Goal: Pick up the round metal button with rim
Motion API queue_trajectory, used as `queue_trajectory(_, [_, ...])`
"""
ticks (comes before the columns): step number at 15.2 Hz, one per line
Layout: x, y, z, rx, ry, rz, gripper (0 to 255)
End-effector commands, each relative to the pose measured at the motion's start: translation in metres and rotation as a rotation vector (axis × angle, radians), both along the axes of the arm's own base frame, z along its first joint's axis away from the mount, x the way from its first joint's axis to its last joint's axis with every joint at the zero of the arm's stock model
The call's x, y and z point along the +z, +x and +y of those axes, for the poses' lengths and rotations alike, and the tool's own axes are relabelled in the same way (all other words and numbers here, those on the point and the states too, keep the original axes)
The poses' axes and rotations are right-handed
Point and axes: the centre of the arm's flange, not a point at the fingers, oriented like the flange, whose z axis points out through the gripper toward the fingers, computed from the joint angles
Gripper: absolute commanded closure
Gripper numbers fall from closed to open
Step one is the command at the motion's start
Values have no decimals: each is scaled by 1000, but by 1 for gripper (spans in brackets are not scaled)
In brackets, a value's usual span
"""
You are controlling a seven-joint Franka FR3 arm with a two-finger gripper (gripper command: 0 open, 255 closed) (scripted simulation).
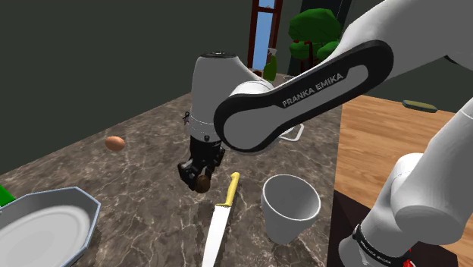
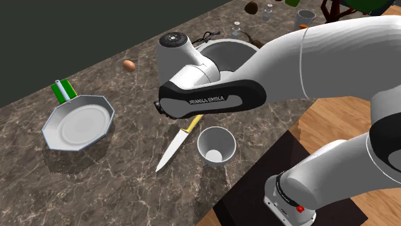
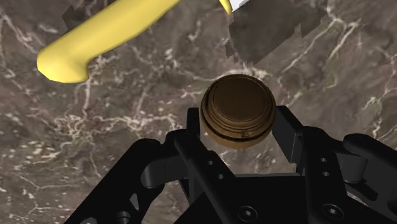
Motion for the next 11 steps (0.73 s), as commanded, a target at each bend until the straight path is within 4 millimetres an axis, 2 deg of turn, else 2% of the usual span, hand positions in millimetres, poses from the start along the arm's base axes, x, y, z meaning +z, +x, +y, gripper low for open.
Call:
queue_trajectory(1, [10,0,0,0,0,0,255])
queue_trajectory(11, [62,0,0,0,0,0,255])
